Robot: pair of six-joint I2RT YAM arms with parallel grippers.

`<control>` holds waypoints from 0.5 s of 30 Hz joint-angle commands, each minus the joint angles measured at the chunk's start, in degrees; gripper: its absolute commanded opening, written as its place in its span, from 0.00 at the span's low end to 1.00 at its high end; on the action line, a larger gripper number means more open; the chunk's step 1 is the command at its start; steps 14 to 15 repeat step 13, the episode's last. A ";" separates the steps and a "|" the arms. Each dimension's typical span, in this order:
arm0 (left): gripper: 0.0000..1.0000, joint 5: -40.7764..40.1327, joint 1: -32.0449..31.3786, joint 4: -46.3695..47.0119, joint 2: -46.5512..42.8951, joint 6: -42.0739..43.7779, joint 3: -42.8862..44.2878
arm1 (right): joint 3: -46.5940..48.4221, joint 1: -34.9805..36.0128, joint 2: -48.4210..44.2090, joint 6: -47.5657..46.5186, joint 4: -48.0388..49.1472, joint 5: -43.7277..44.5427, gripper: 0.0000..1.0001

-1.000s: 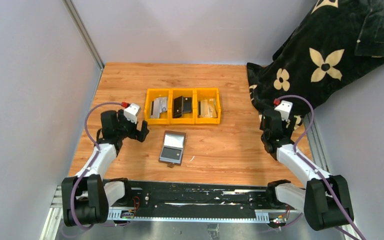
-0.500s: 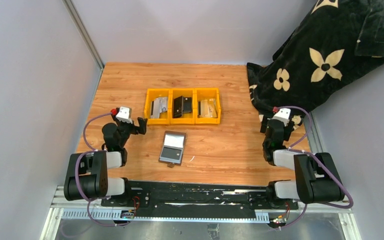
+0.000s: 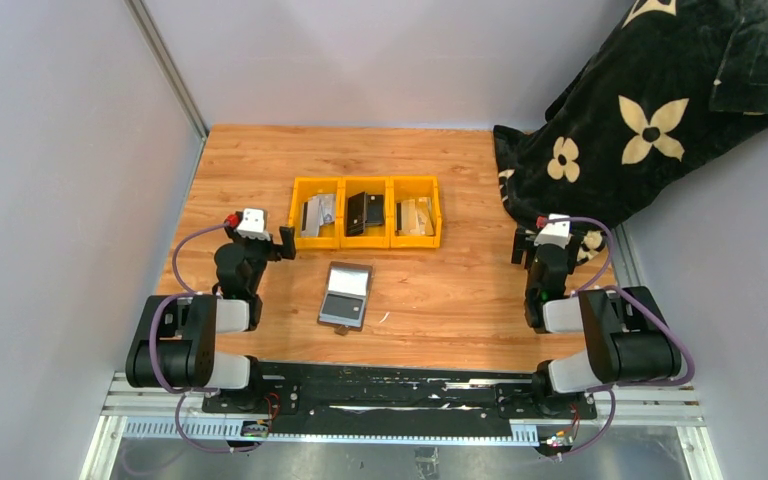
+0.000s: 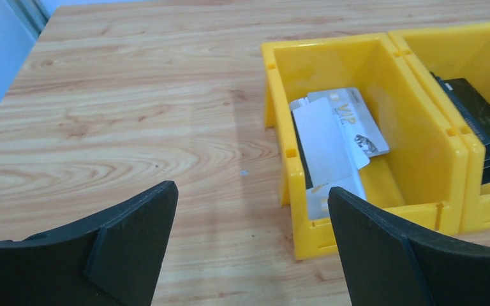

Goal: Take the credit cards out of the card holder
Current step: Reset both arms

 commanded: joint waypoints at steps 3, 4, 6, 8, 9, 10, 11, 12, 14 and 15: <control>1.00 -3.13 -0.20 -1.77 -0.06 1.24 -0.28 | 0.30 -0.93 -1.12 0.03 -2.30 -0.50 0.91; 1.00 -3.14 -0.20 -1.13 0.13 1.18 -0.40 | 0.20 -0.95 -0.99 -0.02 -1.78 -0.58 0.91; 1.00 -3.13 -0.20 -1.22 0.04 1.22 -0.42 | 0.05 -0.95 -0.96 -0.12 -1.56 -0.57 0.92; 1.00 -3.04 -0.16 -1.25 0.14 1.40 -0.30 | 0.06 -0.91 -0.96 -0.12 -1.50 -0.57 0.92; 1.00 -2.78 -0.26 -1.63 0.13 1.73 -0.07 | 0.09 -0.92 -0.96 -0.06 -1.48 -0.61 0.92; 1.00 -3.08 -0.55 -2.13 0.06 1.99 0.05 | 0.10 -0.95 -0.96 -0.09 -1.48 -0.61 0.92; 1.00 -3.17 -0.60 -2.38 -0.05 2.06 0.06 | 0.10 -0.95 -0.90 -0.07 -1.48 -0.54 0.92; 1.00 -3.13 -0.59 -2.10 -0.01 1.89 0.03 | 0.10 -0.95 -0.90 -0.11 -1.48 -0.62 0.92; 1.00 -3.13 -0.57 -1.86 0.03 1.77 -0.12 | 0.10 -0.95 -0.93 -0.07 -1.48 -0.58 0.92; 1.00 -3.13 -0.57 -1.86 0.03 1.77 -0.12 | 0.10 -0.95 -0.93 -0.07 -1.48 -0.58 0.92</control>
